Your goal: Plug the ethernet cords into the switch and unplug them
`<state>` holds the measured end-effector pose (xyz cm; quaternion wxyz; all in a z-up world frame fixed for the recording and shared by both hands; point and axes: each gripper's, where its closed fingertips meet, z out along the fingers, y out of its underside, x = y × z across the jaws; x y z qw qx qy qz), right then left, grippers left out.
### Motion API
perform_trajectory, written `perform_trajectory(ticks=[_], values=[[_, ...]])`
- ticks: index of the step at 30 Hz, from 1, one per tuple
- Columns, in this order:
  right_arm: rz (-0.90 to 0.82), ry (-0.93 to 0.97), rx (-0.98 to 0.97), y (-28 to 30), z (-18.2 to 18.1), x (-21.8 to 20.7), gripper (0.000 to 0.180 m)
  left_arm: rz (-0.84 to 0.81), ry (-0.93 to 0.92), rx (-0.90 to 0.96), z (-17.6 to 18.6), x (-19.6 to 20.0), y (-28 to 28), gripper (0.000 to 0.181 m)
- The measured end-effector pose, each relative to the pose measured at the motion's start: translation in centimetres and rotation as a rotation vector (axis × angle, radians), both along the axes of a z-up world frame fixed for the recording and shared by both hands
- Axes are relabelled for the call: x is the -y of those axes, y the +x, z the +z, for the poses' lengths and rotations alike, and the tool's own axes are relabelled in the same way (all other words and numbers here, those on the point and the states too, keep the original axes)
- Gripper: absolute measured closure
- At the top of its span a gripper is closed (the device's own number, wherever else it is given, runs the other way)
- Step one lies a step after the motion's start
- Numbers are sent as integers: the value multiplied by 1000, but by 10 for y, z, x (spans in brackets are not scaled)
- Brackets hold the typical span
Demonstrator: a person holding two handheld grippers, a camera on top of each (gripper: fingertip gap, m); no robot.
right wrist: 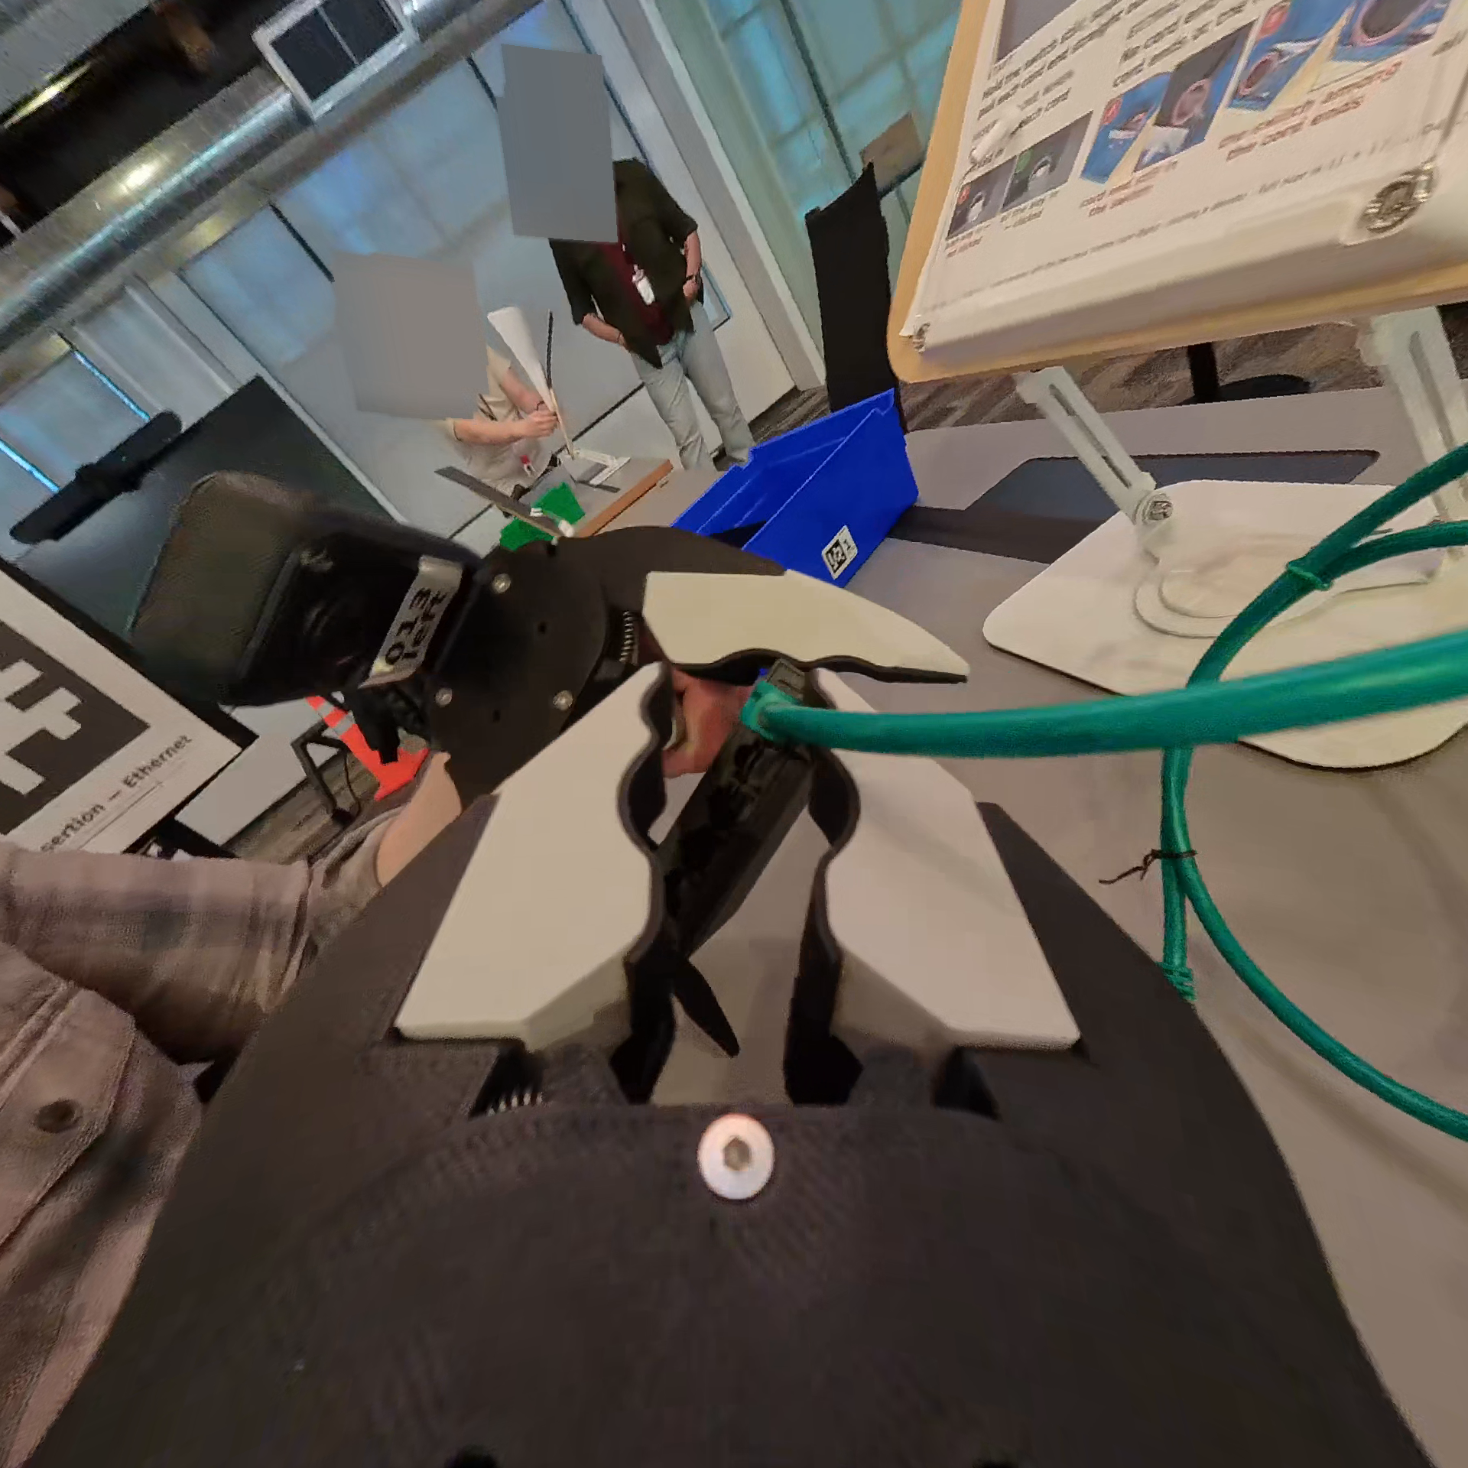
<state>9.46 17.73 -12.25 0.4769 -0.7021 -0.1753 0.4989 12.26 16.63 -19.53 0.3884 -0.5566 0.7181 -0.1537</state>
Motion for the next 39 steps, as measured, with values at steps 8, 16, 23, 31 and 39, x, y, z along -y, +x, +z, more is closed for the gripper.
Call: perform_trajectory(ticks=[8, 16, 23, 31, 39], values=[[-13, -29, -75, 15, -9, -7, 171, 9, -26, 33, 1, 4, 9, 57], [43, -39, -214, 25, -7, -2, 173, -127, -392, 281, 52, 26, -6, 47], [65, -29, -308, 34, 8, 1, 174, -48, -272, 368, 48, -18, -30, 71], [76, -6, -476, 35, 45, 3, 173, 63, 108, 359, -6, -46, 9, 59], [61, 3, -588, 31, 60, 0, 173, 5, 128, 779, 64, -8, 34, 55]])
